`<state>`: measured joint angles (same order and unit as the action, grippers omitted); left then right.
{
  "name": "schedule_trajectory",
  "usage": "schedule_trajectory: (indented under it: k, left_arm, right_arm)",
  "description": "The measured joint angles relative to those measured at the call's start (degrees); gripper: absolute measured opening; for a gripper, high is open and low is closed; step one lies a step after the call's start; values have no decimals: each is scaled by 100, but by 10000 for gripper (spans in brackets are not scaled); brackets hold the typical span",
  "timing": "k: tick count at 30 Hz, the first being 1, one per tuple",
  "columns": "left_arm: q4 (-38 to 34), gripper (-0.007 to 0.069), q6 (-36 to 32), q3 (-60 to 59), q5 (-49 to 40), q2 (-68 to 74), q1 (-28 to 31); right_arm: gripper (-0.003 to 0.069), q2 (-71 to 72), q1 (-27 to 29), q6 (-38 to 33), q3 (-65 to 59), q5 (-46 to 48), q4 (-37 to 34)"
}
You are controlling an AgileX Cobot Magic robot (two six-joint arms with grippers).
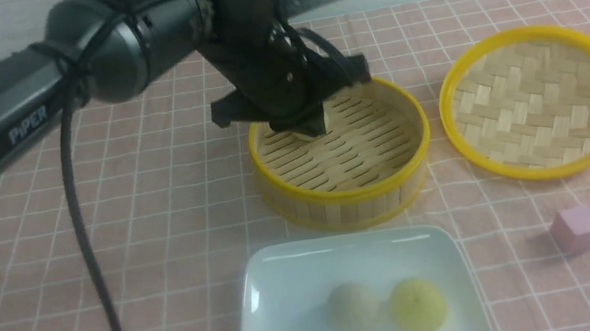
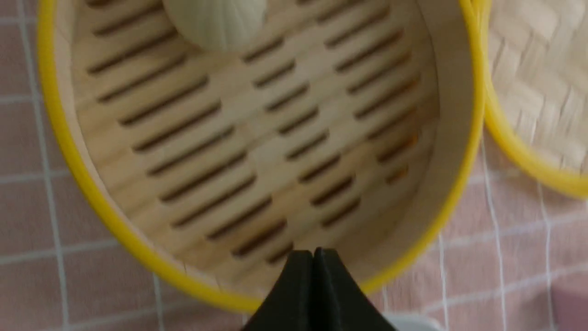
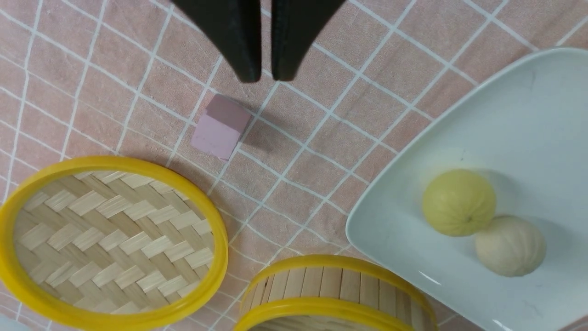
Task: Put the steamed buns into the plate on the pink tablecloth.
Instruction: 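Reach into the bamboo steamer and grasp a bun with the left gripper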
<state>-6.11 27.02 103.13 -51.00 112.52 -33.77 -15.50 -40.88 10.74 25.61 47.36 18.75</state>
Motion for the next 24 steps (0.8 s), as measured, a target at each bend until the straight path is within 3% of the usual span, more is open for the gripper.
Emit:
schedule_trajectory:
  k: [5,13,16,20,22,24]
  left_arm:
    - [-81,42,16,865,60,818,391]
    - [96,309,79,1137,1162,1555,430]
    - [232,369,79,1137,1544,1761,430]
    - [366,377,93,1137,1784,2001,430]
    - [395,336,94,1137,1829,2096,430]
    - [416,240,94,1148,1835,2123,430]
  right_arm:
    - [71,0,0,23,0,0,0]
    - [80,0,0,39,0,0,0]
    - [83,0,0,39,0,-6,0]
    - [86,0,0,39,0,-6,0]
    - [87,0,0,39,0,-6,0]
    - [90,0,0,39,0,-6,0]
